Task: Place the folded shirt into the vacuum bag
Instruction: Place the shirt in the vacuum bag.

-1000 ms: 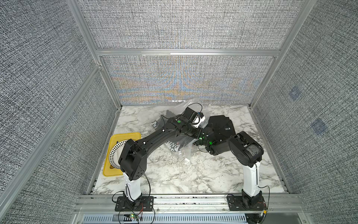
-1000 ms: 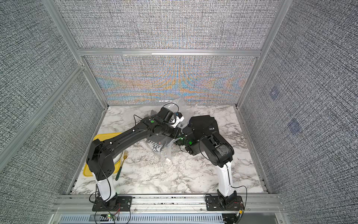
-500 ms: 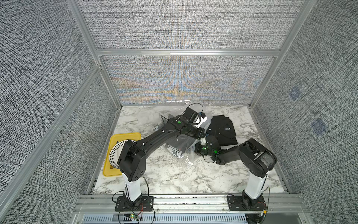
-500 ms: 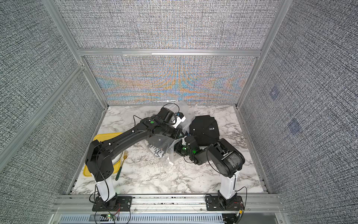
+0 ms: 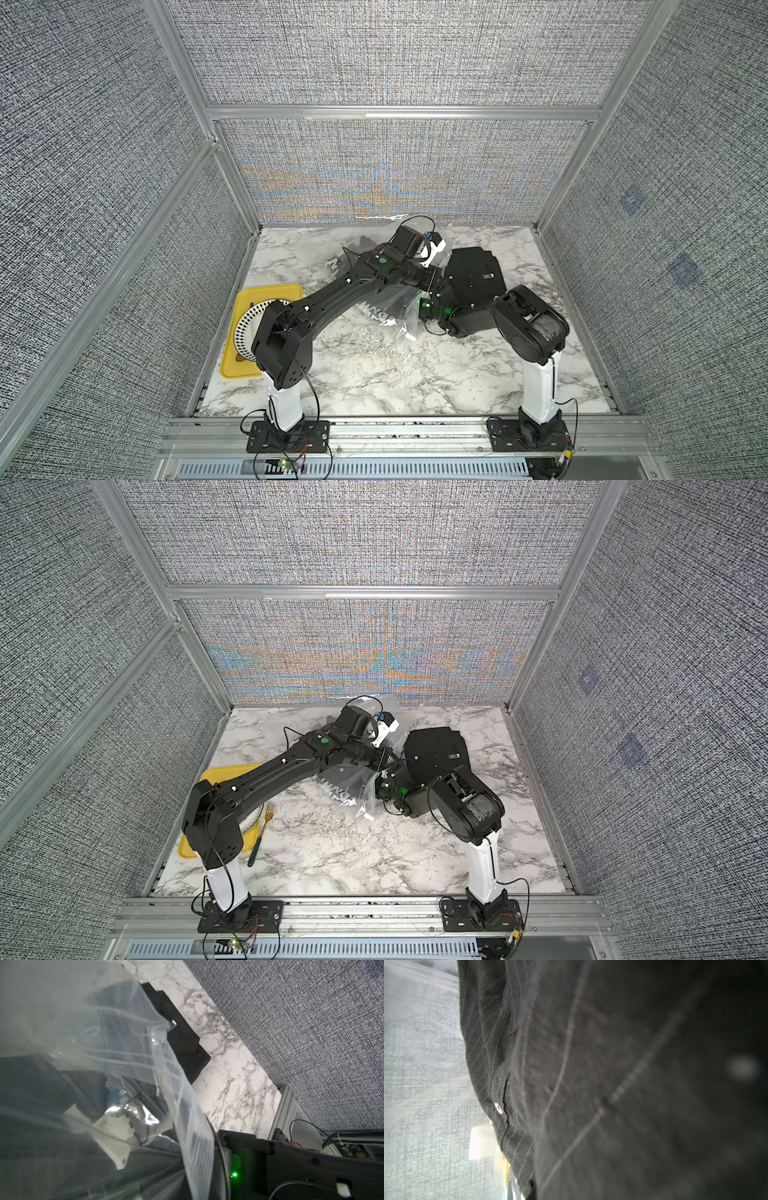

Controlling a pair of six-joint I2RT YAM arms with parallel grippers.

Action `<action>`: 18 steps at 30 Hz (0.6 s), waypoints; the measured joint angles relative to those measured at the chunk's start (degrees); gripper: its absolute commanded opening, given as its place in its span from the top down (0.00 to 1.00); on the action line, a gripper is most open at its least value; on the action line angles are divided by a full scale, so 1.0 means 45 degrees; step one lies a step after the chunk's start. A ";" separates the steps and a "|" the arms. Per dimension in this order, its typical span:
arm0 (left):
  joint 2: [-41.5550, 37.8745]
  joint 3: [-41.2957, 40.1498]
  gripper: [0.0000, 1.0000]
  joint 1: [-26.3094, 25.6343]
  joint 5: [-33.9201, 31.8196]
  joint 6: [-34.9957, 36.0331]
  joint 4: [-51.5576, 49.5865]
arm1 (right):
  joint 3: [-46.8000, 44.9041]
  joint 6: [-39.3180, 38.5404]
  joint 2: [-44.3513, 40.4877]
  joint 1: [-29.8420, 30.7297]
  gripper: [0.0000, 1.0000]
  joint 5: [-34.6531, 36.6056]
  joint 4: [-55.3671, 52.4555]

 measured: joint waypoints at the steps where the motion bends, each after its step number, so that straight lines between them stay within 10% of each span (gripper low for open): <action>1: -0.0049 -0.0063 1.00 0.0000 -0.0019 -0.0019 0.0165 | 0.0204 0.0024 0.0121 -0.0005 0.84 -0.0087 0.0019; 13: -0.0971 -0.1472 1.00 0.0000 -0.0622 -0.0112 0.1987 | 0.1355 0.0675 0.0573 -0.0204 0.88 -0.1112 0.0665; 18: -0.1545 -0.2545 0.34 -0.0034 -0.1753 -0.0223 0.1836 | 0.0748 0.0452 0.0665 -0.0296 0.88 -0.1103 0.0554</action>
